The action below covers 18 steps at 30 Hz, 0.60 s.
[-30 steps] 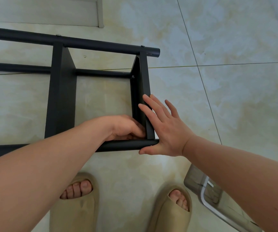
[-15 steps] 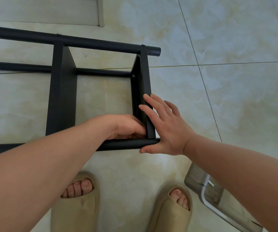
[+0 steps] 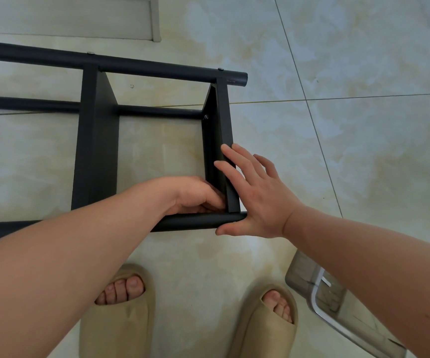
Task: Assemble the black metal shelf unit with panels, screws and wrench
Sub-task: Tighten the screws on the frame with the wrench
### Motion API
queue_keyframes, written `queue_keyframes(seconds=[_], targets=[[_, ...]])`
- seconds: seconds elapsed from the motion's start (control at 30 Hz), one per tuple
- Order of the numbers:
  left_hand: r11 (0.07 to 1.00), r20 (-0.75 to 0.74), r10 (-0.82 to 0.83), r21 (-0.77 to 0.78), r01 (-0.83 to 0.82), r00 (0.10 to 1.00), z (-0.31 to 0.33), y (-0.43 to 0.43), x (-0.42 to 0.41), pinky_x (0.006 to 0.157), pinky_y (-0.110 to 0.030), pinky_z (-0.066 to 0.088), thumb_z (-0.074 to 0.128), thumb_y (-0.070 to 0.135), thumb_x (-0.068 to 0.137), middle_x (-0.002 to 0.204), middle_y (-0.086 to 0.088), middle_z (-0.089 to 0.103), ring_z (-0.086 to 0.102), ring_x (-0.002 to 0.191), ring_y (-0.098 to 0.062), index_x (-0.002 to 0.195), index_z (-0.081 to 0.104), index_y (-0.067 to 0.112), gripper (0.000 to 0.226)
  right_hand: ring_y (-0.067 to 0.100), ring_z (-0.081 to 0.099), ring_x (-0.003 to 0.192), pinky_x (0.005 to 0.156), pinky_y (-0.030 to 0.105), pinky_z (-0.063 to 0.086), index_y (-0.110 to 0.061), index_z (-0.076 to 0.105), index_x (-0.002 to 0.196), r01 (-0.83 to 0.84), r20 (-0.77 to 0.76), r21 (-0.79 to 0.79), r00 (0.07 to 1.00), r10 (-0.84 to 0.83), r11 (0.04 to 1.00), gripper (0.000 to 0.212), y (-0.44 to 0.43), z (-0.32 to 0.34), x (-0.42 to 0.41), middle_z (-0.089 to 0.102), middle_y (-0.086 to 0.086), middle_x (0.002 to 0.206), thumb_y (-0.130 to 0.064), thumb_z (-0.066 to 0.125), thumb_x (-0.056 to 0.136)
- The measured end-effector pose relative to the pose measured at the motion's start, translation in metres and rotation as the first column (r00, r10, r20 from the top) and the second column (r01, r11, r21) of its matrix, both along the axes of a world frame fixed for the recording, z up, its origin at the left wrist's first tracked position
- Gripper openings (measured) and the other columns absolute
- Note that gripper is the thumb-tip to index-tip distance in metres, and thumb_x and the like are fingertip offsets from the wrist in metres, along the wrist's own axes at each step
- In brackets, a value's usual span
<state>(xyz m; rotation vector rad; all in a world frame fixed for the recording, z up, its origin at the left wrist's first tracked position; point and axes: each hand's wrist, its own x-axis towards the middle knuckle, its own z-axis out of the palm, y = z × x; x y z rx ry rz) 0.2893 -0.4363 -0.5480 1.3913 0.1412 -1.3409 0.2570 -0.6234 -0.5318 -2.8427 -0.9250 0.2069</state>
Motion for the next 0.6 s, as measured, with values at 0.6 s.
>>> queue_keyframes(seconds=[0.6], targets=[[0.997, 0.013, -0.062, 0.037, 0.061, 0.998, -0.0003, 0.0038, 0.0007, 0.075, -0.032, 0.054, 0.058, -0.006, 0.085, 0.081, -0.013, 0.071, 0.068, 0.076, -0.025, 0.087, 0.073, 0.006, 0.019, 0.028, 0.012, 0.156, 0.119, 0.056, 0.023, -0.012, 0.032, 0.154, 0.004, -0.014, -0.013, 1.000, -0.004, 1.000, 0.116, 0.0002, 0.0010, 0.0008, 0.015, 0.009, 0.168, -0.091, 0.048, 0.071]])
